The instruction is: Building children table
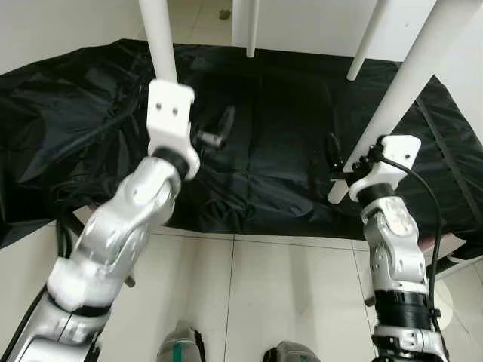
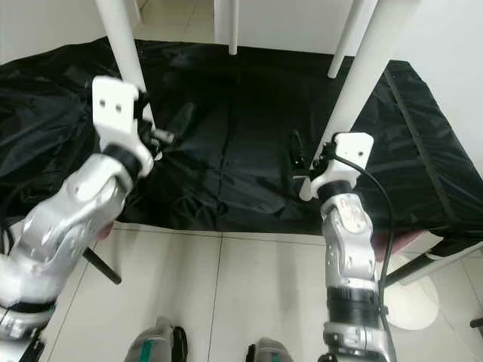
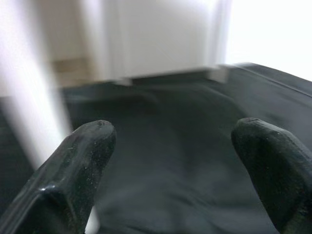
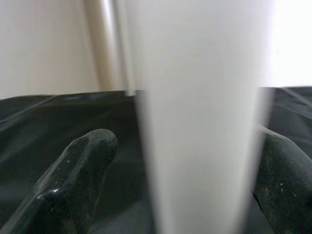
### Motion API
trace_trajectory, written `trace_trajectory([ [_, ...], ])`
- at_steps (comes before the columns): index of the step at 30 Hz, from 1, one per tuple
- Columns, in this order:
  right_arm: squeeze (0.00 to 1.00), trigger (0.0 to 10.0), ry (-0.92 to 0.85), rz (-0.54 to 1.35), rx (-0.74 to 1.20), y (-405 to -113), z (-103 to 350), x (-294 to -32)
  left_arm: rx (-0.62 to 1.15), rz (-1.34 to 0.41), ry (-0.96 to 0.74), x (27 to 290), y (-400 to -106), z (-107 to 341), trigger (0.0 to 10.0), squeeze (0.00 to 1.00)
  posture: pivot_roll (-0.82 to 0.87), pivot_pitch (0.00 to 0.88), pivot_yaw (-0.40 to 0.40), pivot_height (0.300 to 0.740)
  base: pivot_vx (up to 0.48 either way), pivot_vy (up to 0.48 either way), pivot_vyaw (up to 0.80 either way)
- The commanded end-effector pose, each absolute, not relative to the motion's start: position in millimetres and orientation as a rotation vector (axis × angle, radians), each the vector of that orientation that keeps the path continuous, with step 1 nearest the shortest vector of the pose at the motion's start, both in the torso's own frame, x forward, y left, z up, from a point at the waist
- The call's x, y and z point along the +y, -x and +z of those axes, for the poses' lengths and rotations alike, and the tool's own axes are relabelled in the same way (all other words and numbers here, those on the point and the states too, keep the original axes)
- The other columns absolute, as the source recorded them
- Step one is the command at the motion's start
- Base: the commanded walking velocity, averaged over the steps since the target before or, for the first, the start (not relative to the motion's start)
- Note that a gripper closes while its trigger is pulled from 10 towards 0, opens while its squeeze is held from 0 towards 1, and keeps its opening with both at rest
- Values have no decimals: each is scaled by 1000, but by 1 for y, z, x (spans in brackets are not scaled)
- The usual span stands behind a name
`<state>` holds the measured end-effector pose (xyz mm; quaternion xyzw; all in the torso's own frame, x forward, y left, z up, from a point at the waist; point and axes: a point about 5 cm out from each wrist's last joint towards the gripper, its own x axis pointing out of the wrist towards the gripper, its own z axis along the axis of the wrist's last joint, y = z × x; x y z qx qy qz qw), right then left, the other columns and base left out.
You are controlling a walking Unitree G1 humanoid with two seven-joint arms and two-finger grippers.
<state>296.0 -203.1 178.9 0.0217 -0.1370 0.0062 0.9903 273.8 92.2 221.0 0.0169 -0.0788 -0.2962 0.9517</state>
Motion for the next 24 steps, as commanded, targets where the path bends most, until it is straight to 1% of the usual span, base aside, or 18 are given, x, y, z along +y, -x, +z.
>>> trace_trajectory([
  [1,0,10000,-62,-11,-309,-294,184,-207,-185,-693,-50,86,-267,224,10000,0,11,0,0,740,0,0,0],
  [2,0,10000,-86,-29,-310,-292,184,-211,-164,-702,-58,90,-258,216,10000,0,12,0,0,740,0,0,0],
  [3,0,10000,-87,-26,-311,-291,185,-212,-147,-705,-61,94,-252,210,10000,0,14,146,24,740,0,0,0],
  [24,0,10000,-87,-26,-311,-291,185,-212,-147,-705,-61,94,-252,210,10000,0,14,146,24,740,0,0,0],
])
